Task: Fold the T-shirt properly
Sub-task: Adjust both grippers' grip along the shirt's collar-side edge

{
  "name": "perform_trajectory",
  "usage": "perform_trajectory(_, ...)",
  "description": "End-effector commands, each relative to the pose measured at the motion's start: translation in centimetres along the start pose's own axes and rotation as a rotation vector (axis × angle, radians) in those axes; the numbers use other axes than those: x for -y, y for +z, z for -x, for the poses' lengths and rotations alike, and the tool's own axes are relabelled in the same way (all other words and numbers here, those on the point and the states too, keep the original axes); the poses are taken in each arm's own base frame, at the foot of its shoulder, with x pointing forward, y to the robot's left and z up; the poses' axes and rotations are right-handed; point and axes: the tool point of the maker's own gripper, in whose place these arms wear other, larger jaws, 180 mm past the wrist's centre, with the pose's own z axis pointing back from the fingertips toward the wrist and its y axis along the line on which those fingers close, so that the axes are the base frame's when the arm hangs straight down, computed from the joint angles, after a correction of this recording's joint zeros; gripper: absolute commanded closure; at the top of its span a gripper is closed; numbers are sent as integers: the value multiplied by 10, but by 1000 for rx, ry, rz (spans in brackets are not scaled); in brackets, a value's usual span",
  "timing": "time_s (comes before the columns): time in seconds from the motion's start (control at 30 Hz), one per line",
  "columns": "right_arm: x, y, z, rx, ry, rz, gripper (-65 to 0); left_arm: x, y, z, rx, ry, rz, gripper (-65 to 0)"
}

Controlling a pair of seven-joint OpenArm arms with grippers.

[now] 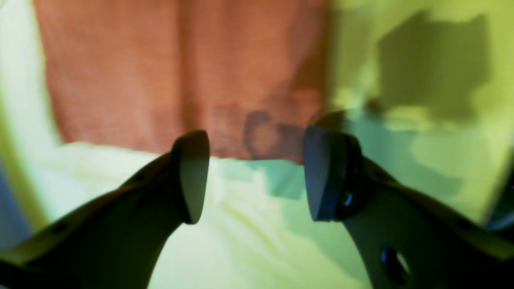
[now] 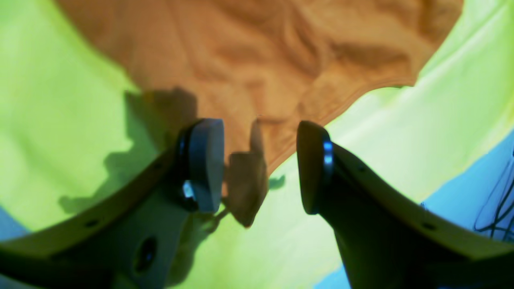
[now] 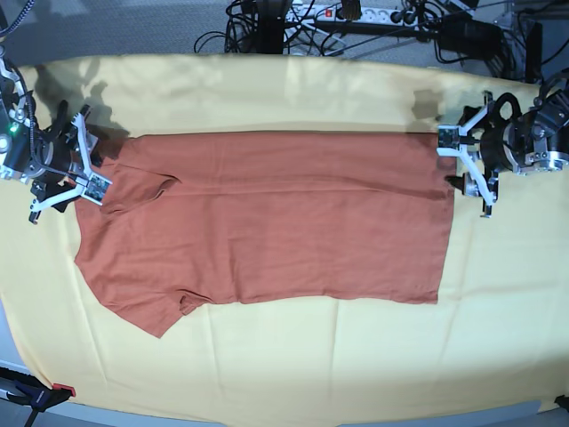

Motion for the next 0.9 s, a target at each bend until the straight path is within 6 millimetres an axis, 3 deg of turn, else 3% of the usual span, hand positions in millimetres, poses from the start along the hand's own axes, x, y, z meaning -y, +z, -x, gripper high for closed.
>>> perform_trajectory(0.0, 5, 6, 7, -24, 33, 8, -315, -2, 7, 2, -2, -10, 7, -376)
perform_trajectory(0.13, -23, 1, 24, -59, 51, -62, -315, 13, 3, -1, 15, -3, 55, -375)
perform_trajectory(0.2, -27, -4, 30, -58, 68, -56, -315, 17, 2, -3, 20, 0, 65, -375)
perform_trajectory(0.5, -3, -23, 63, -84, 47, 92, -309, 5, 0, -2, 14, 16, -1, -375)
perform_trajectory(0.57, -3, -24, 67, -94, 41, 88, -241, 4, 0, -4, 21, 17, -3, -375)
perform_trajectory(0.7, -3, -24, 67, -92, 39, 90, -27, -1, -1, -7, 30, 31, -35, -355)
perform_trajectory(0.73, -2, -24, 67, -92, 33, 96, 0, -1, -1, -7, 30, 31, -35, -355)
perform_trajectory(0.87, -1, -24, 67, -93, 28, 102, 0, 4, -2, -2, 9, 19, -6, -356)
